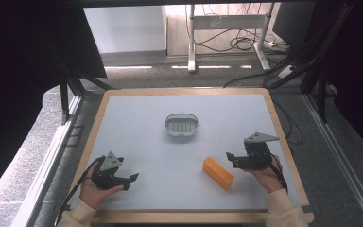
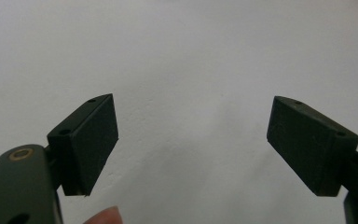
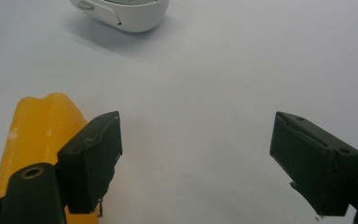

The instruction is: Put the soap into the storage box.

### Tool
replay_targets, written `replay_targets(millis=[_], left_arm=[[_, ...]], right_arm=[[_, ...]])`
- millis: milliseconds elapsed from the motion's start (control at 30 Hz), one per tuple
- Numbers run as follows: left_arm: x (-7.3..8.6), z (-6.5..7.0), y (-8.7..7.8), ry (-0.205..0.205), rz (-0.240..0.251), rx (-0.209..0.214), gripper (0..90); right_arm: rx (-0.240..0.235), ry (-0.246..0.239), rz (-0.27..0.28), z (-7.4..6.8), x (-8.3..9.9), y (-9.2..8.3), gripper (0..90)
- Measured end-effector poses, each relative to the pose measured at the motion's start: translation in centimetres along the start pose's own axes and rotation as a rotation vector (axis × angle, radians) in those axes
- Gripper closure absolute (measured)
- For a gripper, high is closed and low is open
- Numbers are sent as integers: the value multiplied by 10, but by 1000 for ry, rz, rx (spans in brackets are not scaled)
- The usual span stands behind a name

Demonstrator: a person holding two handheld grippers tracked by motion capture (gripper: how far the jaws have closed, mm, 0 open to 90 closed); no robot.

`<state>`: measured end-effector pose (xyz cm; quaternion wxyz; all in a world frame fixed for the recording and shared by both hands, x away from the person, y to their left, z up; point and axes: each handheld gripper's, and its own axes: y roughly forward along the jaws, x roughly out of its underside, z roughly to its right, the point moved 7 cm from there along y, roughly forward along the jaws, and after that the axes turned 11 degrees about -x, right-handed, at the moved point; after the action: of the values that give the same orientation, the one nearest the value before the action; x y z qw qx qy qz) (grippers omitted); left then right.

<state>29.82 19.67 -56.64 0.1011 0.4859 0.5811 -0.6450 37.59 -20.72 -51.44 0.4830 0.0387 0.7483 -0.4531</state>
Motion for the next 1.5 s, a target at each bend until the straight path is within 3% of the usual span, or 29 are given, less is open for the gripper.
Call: replay_targets(millis=[133,267,533,867,1233,1500], left_arm=[[0,1,0,4,-2,1,164],[1,1,1,6,-5,-1,164],[1,2,0,17,-4,7,164],[1,4,-1,15,6,8,165],[1,4,0,15,5,6,165],[0,4,-1,14,12,2,166]], right_arm=[[-9,-3,-6,-3,-2,-1,192],[-27,-42,-12,-10,-6,-5,223],[-54,-75,-23,-26,-16,-13,251],[-80,-93,-34,-39,-23,-21,278],[-101,-131,-37,-50,-26,-23,278],[-123,-155,-81,-65,-25,-18,274]])
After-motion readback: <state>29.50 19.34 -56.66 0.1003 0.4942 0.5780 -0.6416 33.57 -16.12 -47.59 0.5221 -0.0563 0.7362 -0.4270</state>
